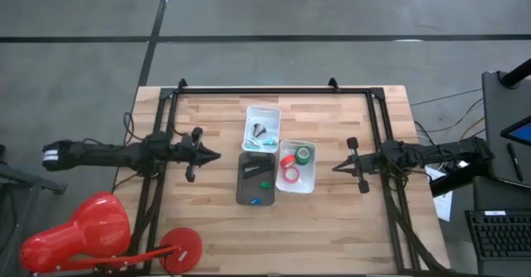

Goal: Pick and place Stapler, Stapler remover, tape
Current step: Return to Home Position

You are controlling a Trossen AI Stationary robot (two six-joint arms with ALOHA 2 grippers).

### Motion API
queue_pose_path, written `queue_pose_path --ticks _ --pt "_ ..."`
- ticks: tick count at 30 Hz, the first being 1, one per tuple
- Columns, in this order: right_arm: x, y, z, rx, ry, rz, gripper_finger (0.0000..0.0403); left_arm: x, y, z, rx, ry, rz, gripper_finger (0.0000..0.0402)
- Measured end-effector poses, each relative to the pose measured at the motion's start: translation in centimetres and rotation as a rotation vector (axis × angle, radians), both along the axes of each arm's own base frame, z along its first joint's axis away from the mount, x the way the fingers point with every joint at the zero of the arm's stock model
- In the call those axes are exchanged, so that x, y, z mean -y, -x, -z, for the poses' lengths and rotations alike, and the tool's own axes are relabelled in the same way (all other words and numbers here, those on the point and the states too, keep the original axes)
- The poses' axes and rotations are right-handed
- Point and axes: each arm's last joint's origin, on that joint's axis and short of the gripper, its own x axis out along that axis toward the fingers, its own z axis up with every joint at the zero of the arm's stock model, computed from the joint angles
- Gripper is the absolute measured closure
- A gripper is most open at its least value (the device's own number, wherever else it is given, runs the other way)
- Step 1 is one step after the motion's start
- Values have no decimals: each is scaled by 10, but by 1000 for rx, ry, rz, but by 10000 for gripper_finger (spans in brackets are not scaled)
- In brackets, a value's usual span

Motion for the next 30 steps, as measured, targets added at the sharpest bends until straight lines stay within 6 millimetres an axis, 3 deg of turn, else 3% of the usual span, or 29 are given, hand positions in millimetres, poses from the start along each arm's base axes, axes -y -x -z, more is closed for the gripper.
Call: queue_pose_path --ticks 9,30 --pt "0 0 0 0 0 -1 394 1 12 -4 33 -70 -14 379" --pt "0 0 0 0 2 0 394 1 12 -4 32 -42 -16 378"
